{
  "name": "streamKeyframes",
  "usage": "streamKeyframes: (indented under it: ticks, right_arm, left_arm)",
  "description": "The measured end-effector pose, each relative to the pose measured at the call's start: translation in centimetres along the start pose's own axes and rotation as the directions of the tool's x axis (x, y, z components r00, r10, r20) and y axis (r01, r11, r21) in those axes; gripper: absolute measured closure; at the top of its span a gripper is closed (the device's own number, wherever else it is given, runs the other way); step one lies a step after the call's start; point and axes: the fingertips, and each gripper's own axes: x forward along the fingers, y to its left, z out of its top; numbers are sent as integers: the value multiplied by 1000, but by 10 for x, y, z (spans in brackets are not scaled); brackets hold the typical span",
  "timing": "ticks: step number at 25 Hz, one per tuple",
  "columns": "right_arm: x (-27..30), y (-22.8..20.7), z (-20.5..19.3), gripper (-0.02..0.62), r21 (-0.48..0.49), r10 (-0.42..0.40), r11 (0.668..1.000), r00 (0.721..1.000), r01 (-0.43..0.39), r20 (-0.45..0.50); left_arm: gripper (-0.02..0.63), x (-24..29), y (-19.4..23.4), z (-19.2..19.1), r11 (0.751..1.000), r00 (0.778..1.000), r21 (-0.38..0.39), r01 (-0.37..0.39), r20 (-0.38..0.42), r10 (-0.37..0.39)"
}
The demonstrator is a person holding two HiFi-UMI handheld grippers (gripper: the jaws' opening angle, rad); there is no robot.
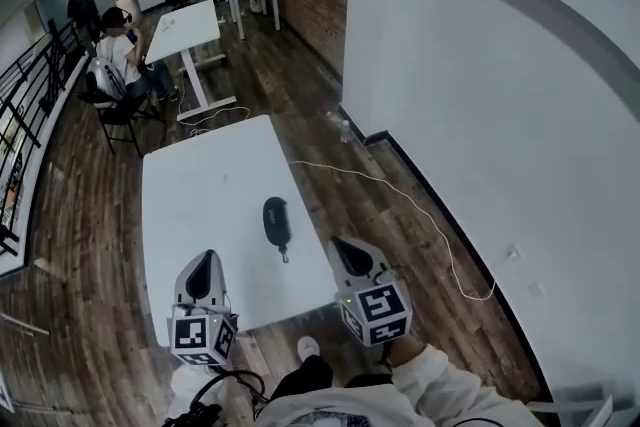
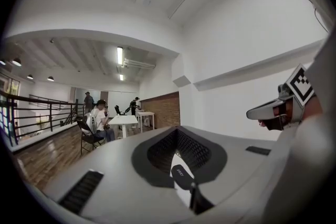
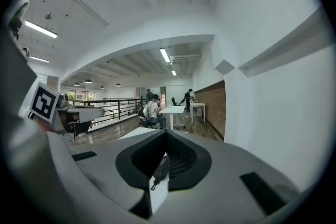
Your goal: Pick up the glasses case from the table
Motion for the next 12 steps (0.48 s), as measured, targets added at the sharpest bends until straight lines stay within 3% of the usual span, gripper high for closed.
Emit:
streamKeyframes:
  ticks: [4,12]
  right_arm:
    - [45,-5,5,589,16,-4,1000,1000,4,-15]
    - [97,-29,-11,589,60,6,998,998,-3,-60]
  left_arm:
    - [578,38,21,-5,1000,999,-15,21,-25,-22]
    - [578,90,21,-30,998,992,-36,44,-118,-48]
